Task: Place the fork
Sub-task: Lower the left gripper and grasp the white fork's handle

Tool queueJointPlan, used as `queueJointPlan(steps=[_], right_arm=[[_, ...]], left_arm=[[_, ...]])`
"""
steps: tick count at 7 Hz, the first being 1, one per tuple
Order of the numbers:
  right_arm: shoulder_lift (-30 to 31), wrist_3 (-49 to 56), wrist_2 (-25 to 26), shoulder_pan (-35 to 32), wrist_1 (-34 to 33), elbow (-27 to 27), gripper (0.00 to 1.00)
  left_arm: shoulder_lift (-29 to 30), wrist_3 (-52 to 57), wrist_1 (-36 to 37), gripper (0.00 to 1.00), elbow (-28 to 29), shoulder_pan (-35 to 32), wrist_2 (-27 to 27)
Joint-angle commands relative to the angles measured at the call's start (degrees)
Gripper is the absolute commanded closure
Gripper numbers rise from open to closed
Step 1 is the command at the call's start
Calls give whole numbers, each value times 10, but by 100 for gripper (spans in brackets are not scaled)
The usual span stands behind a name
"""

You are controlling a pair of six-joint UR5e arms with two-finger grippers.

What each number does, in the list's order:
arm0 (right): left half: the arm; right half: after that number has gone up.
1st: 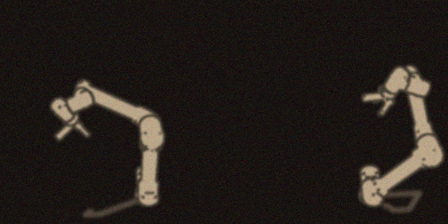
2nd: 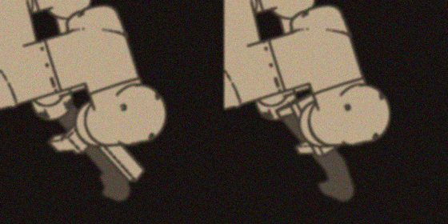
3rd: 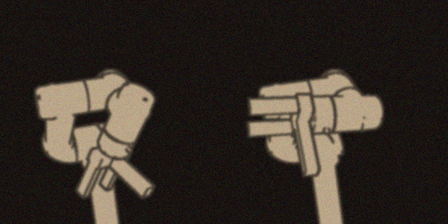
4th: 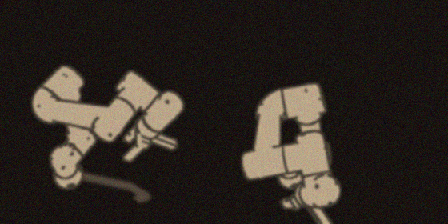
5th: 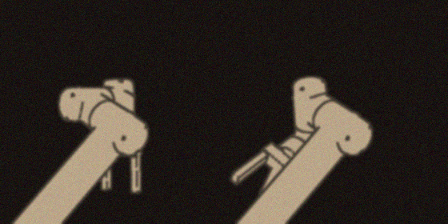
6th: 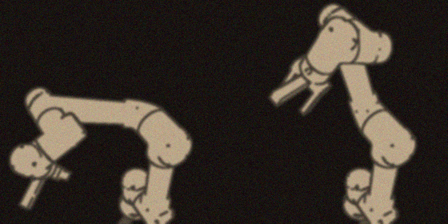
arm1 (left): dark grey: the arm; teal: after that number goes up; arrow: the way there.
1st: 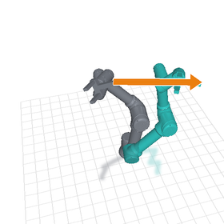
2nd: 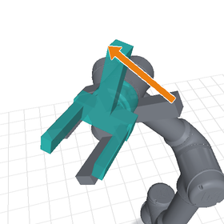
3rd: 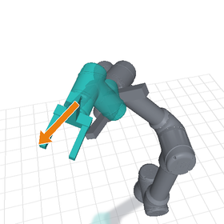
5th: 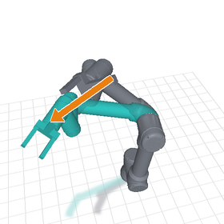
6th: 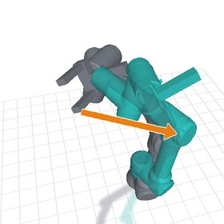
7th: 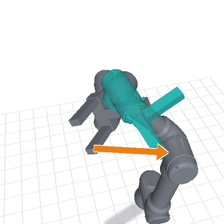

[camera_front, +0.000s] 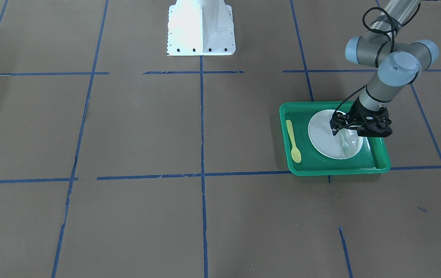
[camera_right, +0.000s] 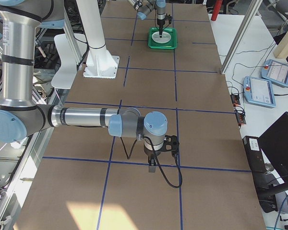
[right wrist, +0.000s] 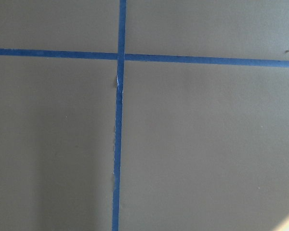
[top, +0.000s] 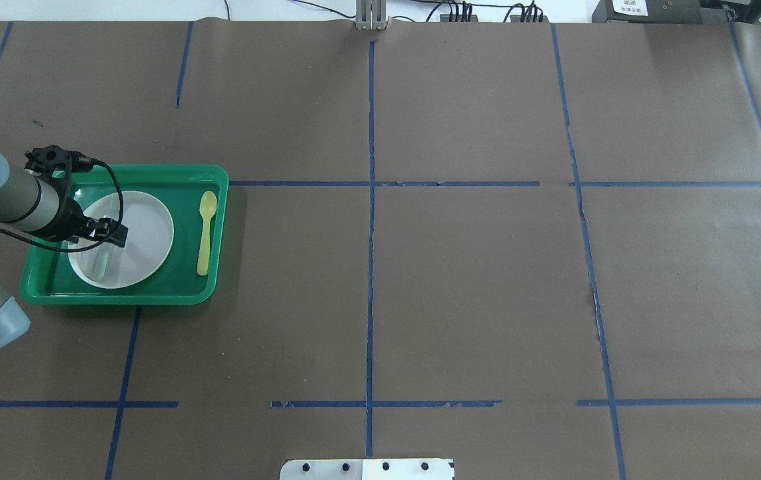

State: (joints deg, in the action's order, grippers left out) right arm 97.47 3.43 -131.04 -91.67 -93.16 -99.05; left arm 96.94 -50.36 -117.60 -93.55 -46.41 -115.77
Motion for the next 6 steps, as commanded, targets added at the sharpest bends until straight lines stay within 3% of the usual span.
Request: queueJointPlan(steps=[1, 2, 5, 6], right_arm=[[0, 0, 0, 0, 0, 0, 0], [0, 0, 0, 0, 0, 0, 0], [0, 0, 0, 0, 0, 0, 0], [0, 0, 0, 0, 0, 0, 0]], left_arm=[[0, 0, 0, 41, 2, 1, -24], [0, 0, 0, 41, 1, 1, -46], [0, 0, 0, 42, 1, 1, -46], [0, 1, 0, 58, 2, 1, -47]])
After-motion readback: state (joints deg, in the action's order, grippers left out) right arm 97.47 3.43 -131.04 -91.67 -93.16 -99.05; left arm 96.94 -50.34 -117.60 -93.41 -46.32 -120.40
